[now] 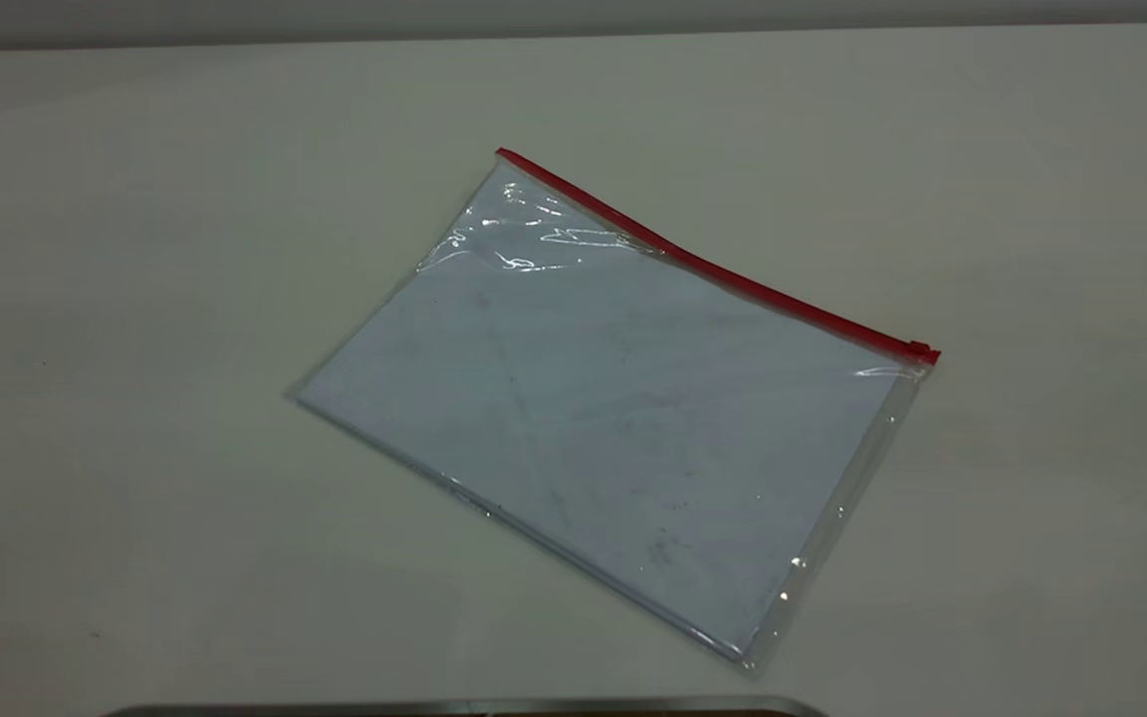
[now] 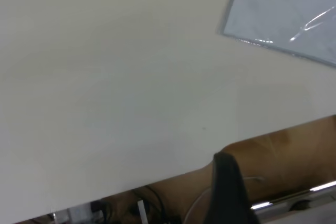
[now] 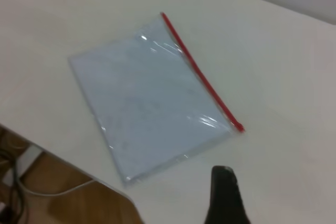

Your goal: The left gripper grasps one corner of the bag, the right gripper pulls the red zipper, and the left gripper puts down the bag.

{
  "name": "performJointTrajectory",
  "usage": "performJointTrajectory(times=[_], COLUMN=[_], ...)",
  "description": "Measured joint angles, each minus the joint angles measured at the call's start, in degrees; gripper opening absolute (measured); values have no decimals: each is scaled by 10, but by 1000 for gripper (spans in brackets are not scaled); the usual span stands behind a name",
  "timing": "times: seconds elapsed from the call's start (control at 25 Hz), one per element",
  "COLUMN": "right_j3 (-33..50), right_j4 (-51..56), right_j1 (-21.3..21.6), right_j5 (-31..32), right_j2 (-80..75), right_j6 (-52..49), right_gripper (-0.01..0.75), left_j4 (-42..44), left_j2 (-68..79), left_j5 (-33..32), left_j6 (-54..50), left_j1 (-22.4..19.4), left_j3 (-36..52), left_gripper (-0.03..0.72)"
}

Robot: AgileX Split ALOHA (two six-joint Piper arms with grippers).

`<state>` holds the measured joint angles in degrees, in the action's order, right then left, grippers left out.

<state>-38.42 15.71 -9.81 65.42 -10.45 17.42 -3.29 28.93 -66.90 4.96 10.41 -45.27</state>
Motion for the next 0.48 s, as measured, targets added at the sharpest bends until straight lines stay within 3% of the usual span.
performJointTrajectory(times=[0.48], right_j3=[77], right_j4=[-60], right_j1=[0], right_j5=[14], right_j2=[83], right_j6=[-2], right_gripper=[549], left_j4=[-1], left_j2=[-106], left_j5=[0], left_j6=[1], left_j1=[0], left_j3=[102], left_gripper=[577])
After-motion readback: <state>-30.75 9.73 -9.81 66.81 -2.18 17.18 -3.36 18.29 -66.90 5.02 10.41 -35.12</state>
